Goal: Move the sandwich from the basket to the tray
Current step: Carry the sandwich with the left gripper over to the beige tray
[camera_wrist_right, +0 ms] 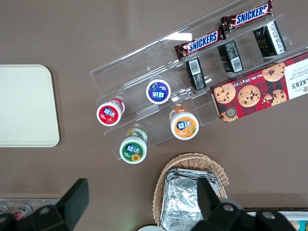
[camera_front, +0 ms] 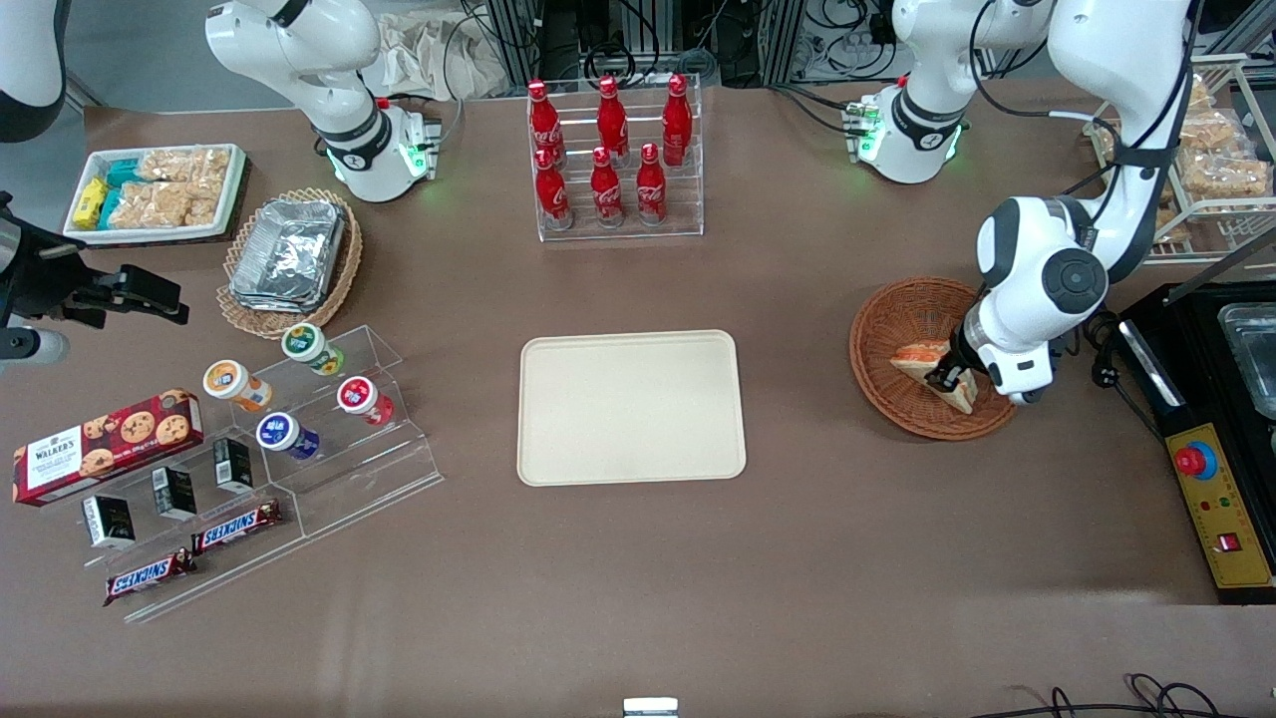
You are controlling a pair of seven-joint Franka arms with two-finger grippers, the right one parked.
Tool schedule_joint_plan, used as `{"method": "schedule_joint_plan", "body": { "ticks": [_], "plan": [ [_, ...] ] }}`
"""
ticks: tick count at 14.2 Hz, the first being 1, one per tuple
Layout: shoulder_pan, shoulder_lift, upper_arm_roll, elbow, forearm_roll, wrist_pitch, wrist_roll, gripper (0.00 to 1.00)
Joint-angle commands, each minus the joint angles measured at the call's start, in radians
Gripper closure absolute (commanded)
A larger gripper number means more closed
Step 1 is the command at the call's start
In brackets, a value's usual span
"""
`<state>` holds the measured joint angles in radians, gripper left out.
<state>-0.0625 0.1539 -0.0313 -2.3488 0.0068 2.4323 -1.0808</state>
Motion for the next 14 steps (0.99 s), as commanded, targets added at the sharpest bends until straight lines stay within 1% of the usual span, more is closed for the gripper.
{"method": "schedule_joint_plan", "body": {
  "ticks": [1,2,5,9,11,14],
  "plan": [
    [-0.008,-0.089,0.001,0.050,0.025,-0.137,0.033,1.00],
    [-0.008,-0.100,0.001,0.109,0.025,-0.233,0.057,1.00],
    [-0.016,-0.093,-0.022,0.374,0.028,-0.548,0.143,1.00],
    [-0.017,-0.086,-0.139,0.667,0.025,-0.806,0.313,1.00],
    [-0.023,-0.054,-0.231,0.756,0.025,-0.832,0.372,1.00],
    [-0.025,0.002,-0.375,0.769,0.032,-0.811,0.383,1.00]
  ]
}}
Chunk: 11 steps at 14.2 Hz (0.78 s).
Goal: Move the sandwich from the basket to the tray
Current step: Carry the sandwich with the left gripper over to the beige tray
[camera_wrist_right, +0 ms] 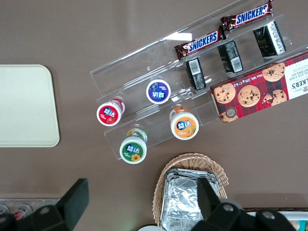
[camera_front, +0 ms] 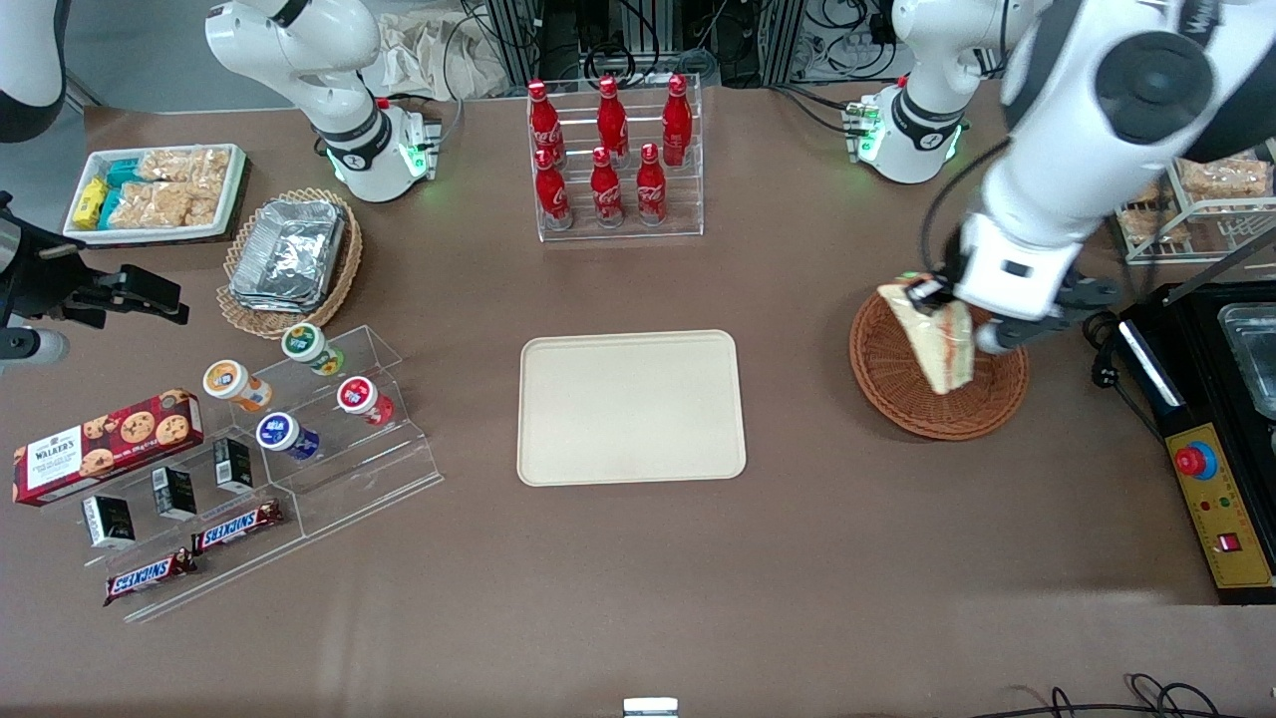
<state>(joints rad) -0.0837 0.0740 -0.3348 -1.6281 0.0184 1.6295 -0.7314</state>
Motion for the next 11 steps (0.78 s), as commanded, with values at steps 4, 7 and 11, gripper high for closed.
{"method": "schedule_joint_plan", "body": {
  "ticks": [4,7,11],
  "plan": [
    [-0.131,0.237,-0.135,0.005,0.132,0.122,0.009,1.00],
    [-0.175,0.352,-0.135,0.001,0.167,0.214,0.003,1.00],
    [-0.198,0.453,-0.133,0.004,0.169,0.315,0.000,1.00]
  ]
}}
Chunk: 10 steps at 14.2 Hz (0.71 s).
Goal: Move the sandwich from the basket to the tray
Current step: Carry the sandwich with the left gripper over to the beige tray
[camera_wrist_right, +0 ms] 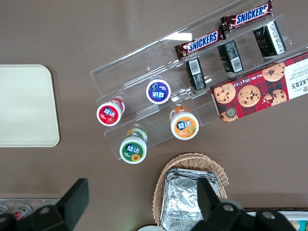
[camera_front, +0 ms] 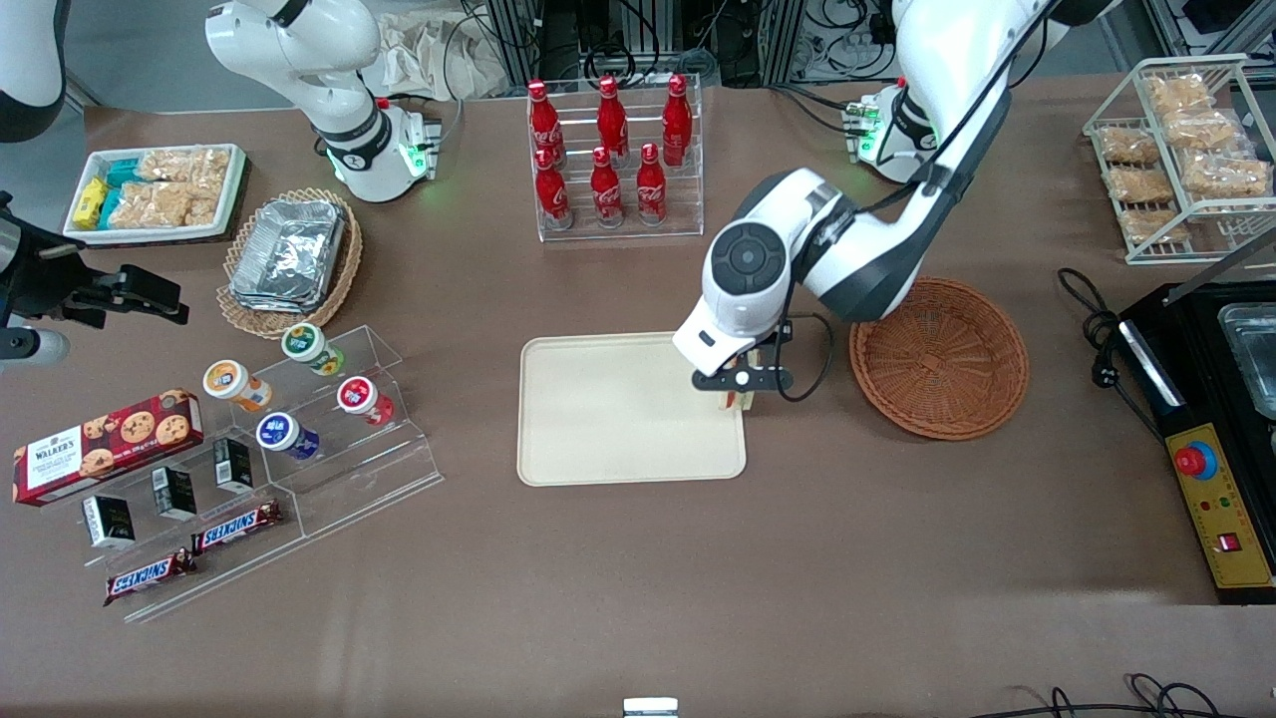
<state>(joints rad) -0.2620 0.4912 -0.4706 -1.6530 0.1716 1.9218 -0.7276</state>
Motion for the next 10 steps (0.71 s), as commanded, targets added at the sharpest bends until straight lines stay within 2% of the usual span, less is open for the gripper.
{"method": "schedule_joint_plan", "body": {
  "ticks": [1,4,10],
  "plan": [
    [-0.022,0.065,0.004,0.032,0.023,0.051,-0.019,1.00],
    [-0.040,0.137,0.004,0.039,0.100,0.150,-0.107,1.00],
    [-0.040,0.204,0.007,0.045,0.108,0.224,-0.108,1.00]
  ]
}}
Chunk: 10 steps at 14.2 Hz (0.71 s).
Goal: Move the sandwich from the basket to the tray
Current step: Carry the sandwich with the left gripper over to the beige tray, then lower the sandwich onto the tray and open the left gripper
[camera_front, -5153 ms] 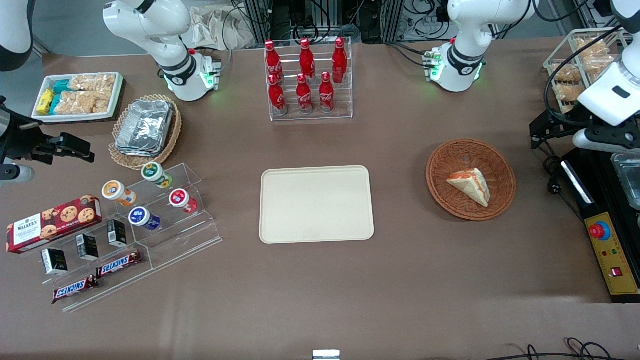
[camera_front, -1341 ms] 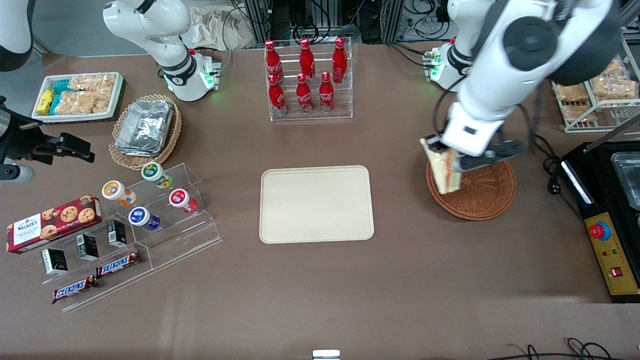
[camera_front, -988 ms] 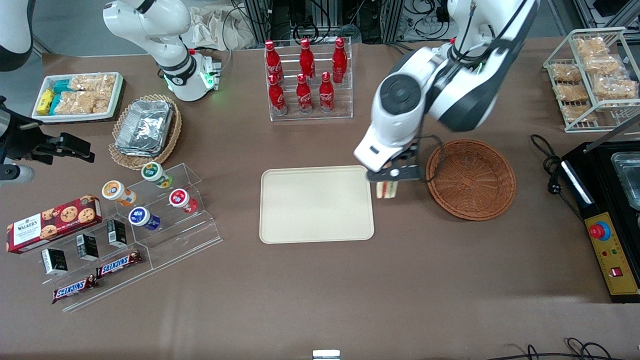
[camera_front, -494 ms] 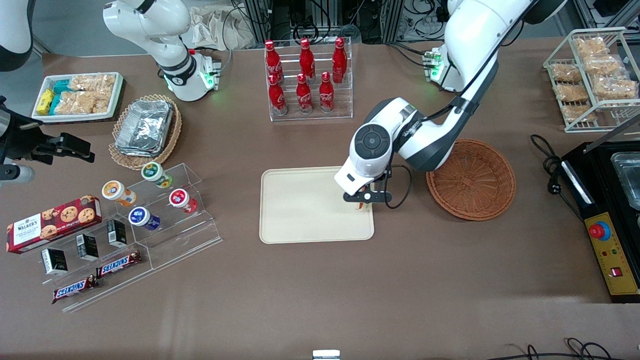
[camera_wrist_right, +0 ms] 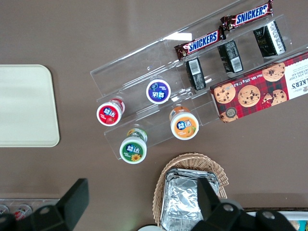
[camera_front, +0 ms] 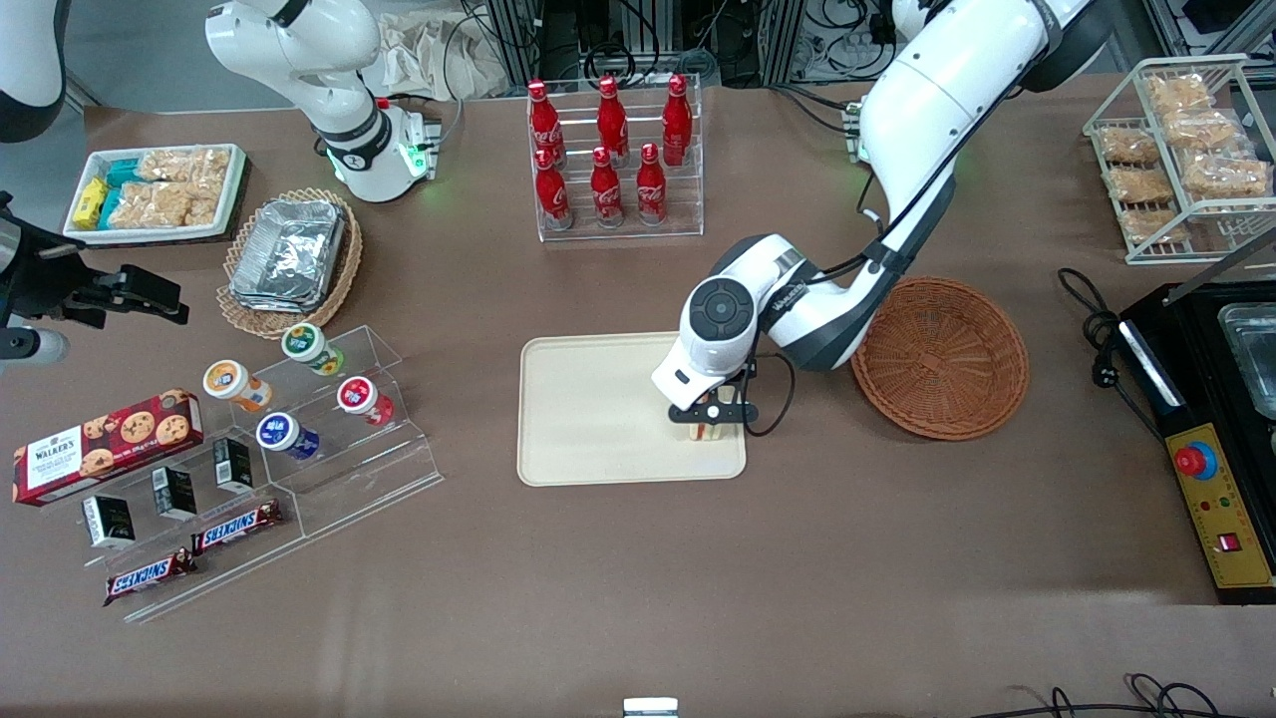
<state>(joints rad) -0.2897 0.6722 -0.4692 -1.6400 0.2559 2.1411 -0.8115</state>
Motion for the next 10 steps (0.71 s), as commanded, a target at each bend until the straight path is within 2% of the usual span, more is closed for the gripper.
{"method": "schedule_joint_plan", "body": {
  "ticks": [1,2,3,7,10],
  "plan": [
    [-0.012,0.027,0.007,0.032,0.025,0.005,-0.021,0.81],
    [-0.012,0.029,0.007,0.032,0.025,0.005,-0.018,0.22],
    [-0.011,0.026,0.007,0.034,0.025,0.003,-0.020,0.00],
    [0.003,-0.040,0.007,0.063,0.019,-0.035,-0.025,0.00],
    [0.044,-0.137,0.004,0.184,0.005,-0.176,-0.114,0.00]
  ]
}}
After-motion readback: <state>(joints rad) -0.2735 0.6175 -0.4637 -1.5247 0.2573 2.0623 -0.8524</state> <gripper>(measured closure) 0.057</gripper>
